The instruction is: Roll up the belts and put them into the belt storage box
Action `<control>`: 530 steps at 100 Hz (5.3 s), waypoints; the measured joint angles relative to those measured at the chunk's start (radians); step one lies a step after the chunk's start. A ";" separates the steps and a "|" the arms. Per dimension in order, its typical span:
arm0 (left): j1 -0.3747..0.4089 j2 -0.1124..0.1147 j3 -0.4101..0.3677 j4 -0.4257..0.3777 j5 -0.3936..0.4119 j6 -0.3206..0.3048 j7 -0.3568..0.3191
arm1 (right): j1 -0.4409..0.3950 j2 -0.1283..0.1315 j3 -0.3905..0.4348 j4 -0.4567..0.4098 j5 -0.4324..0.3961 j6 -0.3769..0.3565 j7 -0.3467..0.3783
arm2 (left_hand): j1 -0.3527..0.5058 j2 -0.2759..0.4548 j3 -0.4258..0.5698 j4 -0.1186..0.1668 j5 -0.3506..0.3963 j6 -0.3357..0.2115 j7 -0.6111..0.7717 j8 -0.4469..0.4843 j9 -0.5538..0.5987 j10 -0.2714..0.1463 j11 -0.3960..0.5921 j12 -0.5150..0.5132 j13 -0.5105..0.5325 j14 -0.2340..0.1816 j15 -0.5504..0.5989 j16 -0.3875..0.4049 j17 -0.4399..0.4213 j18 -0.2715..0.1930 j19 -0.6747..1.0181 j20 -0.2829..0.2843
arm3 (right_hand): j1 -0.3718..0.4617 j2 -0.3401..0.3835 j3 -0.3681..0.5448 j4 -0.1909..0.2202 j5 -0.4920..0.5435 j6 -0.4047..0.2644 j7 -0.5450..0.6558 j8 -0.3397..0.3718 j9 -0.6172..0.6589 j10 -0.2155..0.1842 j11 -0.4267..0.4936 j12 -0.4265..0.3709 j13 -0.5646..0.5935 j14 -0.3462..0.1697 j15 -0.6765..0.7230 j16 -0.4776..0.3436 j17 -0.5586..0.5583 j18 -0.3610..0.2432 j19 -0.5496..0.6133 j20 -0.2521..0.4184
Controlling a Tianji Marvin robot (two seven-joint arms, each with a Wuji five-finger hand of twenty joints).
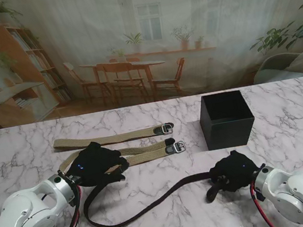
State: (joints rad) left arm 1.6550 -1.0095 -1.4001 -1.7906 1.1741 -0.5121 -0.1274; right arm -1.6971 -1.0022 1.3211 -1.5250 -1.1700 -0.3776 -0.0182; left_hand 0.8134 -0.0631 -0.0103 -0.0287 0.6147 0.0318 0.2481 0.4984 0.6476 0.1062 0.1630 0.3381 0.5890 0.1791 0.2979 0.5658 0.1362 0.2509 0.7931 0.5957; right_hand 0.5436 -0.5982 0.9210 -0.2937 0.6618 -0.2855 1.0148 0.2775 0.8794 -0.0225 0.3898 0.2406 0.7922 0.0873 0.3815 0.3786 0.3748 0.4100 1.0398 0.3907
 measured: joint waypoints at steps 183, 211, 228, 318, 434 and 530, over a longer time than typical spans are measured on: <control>-0.010 -0.002 0.018 0.021 -0.012 0.004 0.026 | 0.040 0.018 -0.004 -0.126 0.017 -0.122 0.350 | 0.000 0.000 0.000 0.000 0.000 0.000 0.000 0.000 0.000 0.000 0.000 0.000 0.000 0.000 0.000 0.000 -0.006 0.001 -0.012 0.000 | -0.248 0.124 0.136 0.206 -0.189 0.347 -0.476 0.073 0.203 0.103 -0.055 -0.036 0.012 -0.084 -0.134 -0.120 -0.063 -0.156 -0.019 -0.008; -0.009 -0.002 0.015 0.026 -0.012 0.005 0.034 | 0.042 0.033 -0.014 -0.186 0.003 -0.117 0.466 | 0.000 0.000 0.000 0.000 0.000 0.000 0.001 0.000 0.000 0.000 0.000 0.000 0.000 0.000 0.000 0.000 -0.006 0.001 -0.012 0.000 | -0.119 -0.017 0.384 0.231 -0.256 0.351 -0.506 0.073 0.141 0.155 -0.145 -0.080 -0.073 -0.061 -0.158 -0.153 -0.086 -0.174 -0.049 -0.024; -0.009 -0.002 0.013 0.026 -0.012 0.005 0.031 | 0.041 0.033 -0.016 -0.202 0.036 -0.087 0.520 | 0.000 0.000 0.000 0.000 0.000 0.000 0.001 0.000 0.000 0.000 0.000 0.000 0.000 0.000 0.000 0.000 -0.006 0.001 -0.012 0.000 | -0.101 -0.003 0.433 0.250 -0.293 0.404 -0.553 0.073 0.086 0.223 -0.169 -0.084 -0.146 -0.007 -0.183 -0.175 -0.135 -0.169 -0.080 -0.037; -0.007 -0.002 0.014 0.028 -0.012 0.011 0.028 | 0.018 0.040 -0.006 -0.247 -0.007 -0.116 0.581 | 0.000 0.000 0.000 0.000 0.000 0.000 0.004 0.000 0.001 0.000 0.000 0.000 0.000 0.000 0.000 0.002 -0.006 0.001 -0.012 0.000 | -0.057 0.035 0.451 0.324 -0.368 0.361 -0.687 0.189 -0.349 0.224 -0.023 -0.008 -0.124 -0.020 -0.163 -0.082 -0.098 -0.150 -0.053 0.042; -0.009 -0.002 0.022 0.033 -0.019 0.015 0.016 | 0.046 0.028 -0.082 -0.086 -0.106 -0.065 0.174 | 0.002 0.000 0.000 0.000 0.000 0.001 0.006 0.000 0.025 0.000 0.002 0.000 0.001 0.000 0.000 0.002 -0.006 0.002 -0.012 0.000 | -0.006 -0.069 0.249 0.101 -0.149 -0.081 0.061 0.021 -0.478 0.204 -0.015 -0.010 -0.171 0.026 -0.108 -0.113 -0.090 -0.112 -0.032 0.012; -0.007 -0.002 0.023 0.035 -0.018 0.020 0.013 | 0.022 0.011 -0.050 -0.083 -0.027 -0.117 0.133 | 0.002 0.000 0.000 0.000 0.000 0.001 0.007 0.000 0.025 0.000 0.002 0.000 0.001 0.000 0.000 0.002 -0.007 0.002 -0.013 0.000 | -0.033 -0.069 0.247 0.086 -0.124 -0.083 0.146 -0.029 -0.517 0.181 -0.049 -0.028 -0.263 0.018 -0.131 -0.168 -0.185 -0.101 -0.071 -0.070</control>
State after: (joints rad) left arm 1.6482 -1.0115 -1.3771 -1.7558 1.1561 -0.4921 -0.1140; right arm -1.6753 -0.9916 1.2709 -1.6085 -1.1970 -0.4945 0.1149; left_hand 0.8156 -0.0631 -0.0103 -0.0288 0.6147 0.0327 0.2554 0.4984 0.6723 0.1062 0.1650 0.3381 0.5897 0.1792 0.2979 0.5683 0.1295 0.2533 0.7804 0.5957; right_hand 0.5108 -0.6672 1.1680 -0.2075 0.5379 -0.3686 1.1609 0.2488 0.3627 0.1589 0.3405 0.2127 0.5287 0.1057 0.2500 0.2110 0.1900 0.3092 0.9689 0.3203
